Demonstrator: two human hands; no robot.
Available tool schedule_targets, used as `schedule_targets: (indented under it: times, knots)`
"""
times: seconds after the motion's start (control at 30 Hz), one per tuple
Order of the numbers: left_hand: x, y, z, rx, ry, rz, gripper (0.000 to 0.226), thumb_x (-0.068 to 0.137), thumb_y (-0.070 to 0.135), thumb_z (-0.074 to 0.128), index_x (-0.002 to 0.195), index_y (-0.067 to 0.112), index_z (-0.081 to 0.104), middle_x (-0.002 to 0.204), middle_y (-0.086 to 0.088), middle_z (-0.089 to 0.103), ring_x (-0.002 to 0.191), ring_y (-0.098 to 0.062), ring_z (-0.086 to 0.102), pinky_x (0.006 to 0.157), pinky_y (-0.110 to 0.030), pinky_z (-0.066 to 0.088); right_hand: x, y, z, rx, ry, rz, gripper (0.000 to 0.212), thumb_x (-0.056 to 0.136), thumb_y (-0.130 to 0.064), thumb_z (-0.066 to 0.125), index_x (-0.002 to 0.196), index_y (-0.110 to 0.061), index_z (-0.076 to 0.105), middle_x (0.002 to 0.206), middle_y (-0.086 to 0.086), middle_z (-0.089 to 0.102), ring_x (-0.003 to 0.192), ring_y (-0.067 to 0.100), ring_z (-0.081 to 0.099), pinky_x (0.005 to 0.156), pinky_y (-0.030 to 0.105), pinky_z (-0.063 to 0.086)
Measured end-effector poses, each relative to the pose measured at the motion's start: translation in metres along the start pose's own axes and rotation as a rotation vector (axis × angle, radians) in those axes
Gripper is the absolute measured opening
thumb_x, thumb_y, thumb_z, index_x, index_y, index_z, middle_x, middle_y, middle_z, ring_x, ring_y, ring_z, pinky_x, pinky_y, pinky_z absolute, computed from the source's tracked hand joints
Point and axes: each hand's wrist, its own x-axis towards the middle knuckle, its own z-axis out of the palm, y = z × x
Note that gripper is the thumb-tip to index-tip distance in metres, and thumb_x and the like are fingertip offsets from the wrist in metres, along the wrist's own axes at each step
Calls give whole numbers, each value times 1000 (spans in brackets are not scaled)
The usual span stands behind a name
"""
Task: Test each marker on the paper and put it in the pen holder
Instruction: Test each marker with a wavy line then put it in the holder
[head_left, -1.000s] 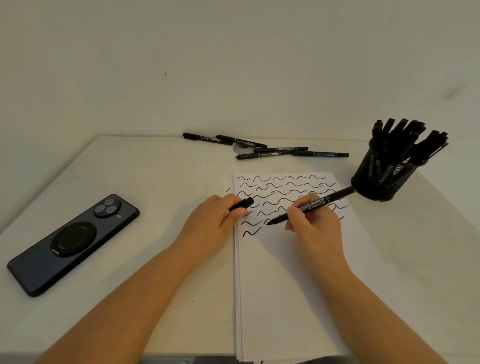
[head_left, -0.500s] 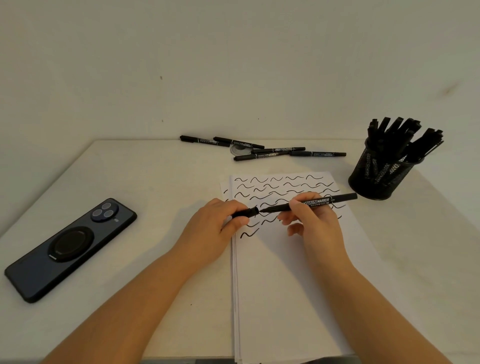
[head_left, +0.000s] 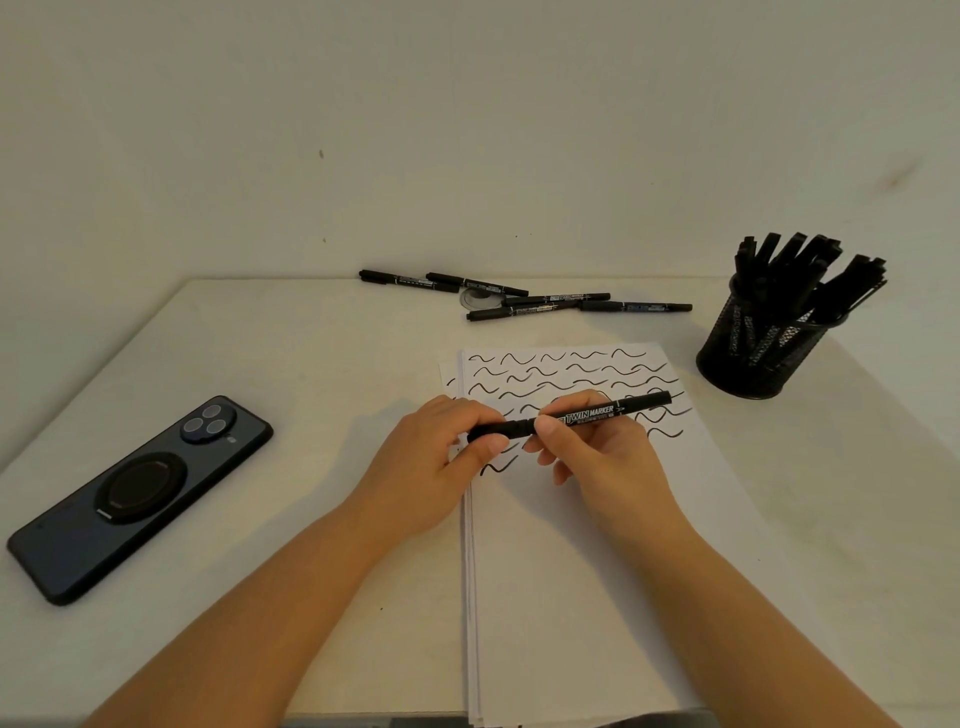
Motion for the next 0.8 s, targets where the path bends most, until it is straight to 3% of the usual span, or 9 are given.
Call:
schedule_targets:
  times: [0.2, 0.43, 0.6, 0.8]
  knots:
    - [-1, 3, -2, -30, 29, 26, 21, 85, 33, 49, 92, 21, 64, 72, 25, 55, 80, 1, 48, 68, -6, 33, 0, 0, 0, 19, -16, -5, 12, 85, -9, 61, 79, -19, 63, 61, -5, 68, 56, 4, 58, 50, 16, 45]
    - [-1, 7, -3, -47, 78, 63, 39, 82, 46, 41, 88, 19, 68, 73, 29, 58, 75, -4, 49, 65, -15, 36, -1, 2, 1, 96, -29, -33, 13, 83, -1, 60, 78, -12, 62, 52, -2, 62, 50, 6, 55, 49, 17, 43]
    - [-3, 7, -3, -138, 14, -18, 17, 83, 32, 50, 81, 29, 66, 63, 19, 58, 73, -3, 50, 66, -8, 35, -2, 3, 0, 97, -66, -46, 16, 81, 3, 61, 78, -13, 59, 53, -3, 63, 52, 7, 57, 50, 18, 45]
    - [-3, 6, -1, -239, -16, -63, 15, 82, 31, 49, 78, 41, 60, 64, 13, 58, 68, -2, 52, 63, -10, 36, -2, 2, 0, 60, -75, -79, 18, 82, 1, 62, 79, -16, 59, 57, -6, 65, 55, 4, 58, 51, 18, 45]
